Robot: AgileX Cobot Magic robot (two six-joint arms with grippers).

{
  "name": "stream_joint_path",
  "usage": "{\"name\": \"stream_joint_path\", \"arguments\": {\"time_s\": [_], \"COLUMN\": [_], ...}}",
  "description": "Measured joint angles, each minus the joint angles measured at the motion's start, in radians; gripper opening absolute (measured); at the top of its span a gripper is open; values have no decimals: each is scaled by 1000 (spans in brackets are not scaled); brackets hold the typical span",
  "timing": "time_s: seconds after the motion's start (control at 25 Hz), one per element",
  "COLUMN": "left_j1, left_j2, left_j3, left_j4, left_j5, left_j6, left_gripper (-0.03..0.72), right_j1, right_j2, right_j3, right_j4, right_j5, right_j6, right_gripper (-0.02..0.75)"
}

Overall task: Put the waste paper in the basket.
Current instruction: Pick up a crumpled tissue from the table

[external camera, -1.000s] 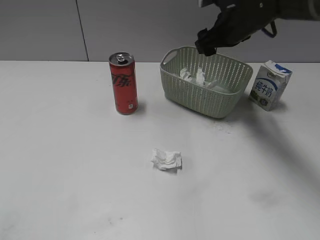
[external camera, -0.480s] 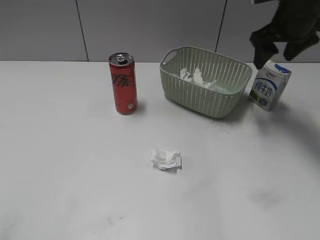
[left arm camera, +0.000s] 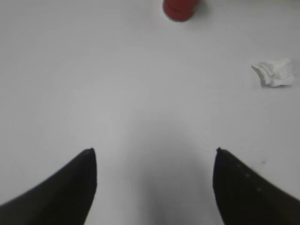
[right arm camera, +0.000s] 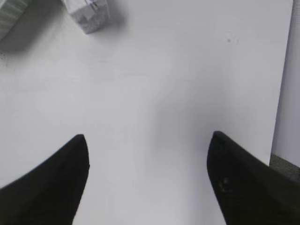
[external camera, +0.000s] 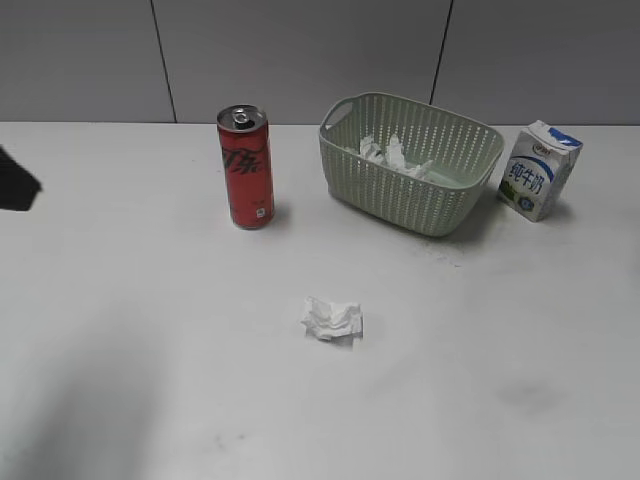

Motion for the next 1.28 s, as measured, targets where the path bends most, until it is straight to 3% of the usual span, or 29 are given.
{"name": "stream_joint_path", "arguments": {"time_s": [0.24, 0.48, 0.72, 1.04, 1.28], "left_j1": [-277, -414, -451, -454, -496], "left_j2": [295, 576, 778, 877, 921], "left_j3": [-201, -410, -543, -557, -557], "left_j4": [103, 112, 112, 91, 91], "left_j5": [1, 104, 130, 44, -10], "left_j6": [14, 51, 102, 106, 106], "left_gripper": [571, 571, 586, 604, 605], "right_j1": [-9, -9, -9, -9, -9], "right_j2": [-237, -493, -729, -1090, -1316], "right_j3": [216, 482, 690, 854, 915], "right_j4": [32, 52, 58, 58, 61], "right_j5": [-40, -154, -192, -181, -143], "right_j6": [-7, -8, -8, -6, 47], "right_gripper": [592, 592, 592, 592, 592]}}
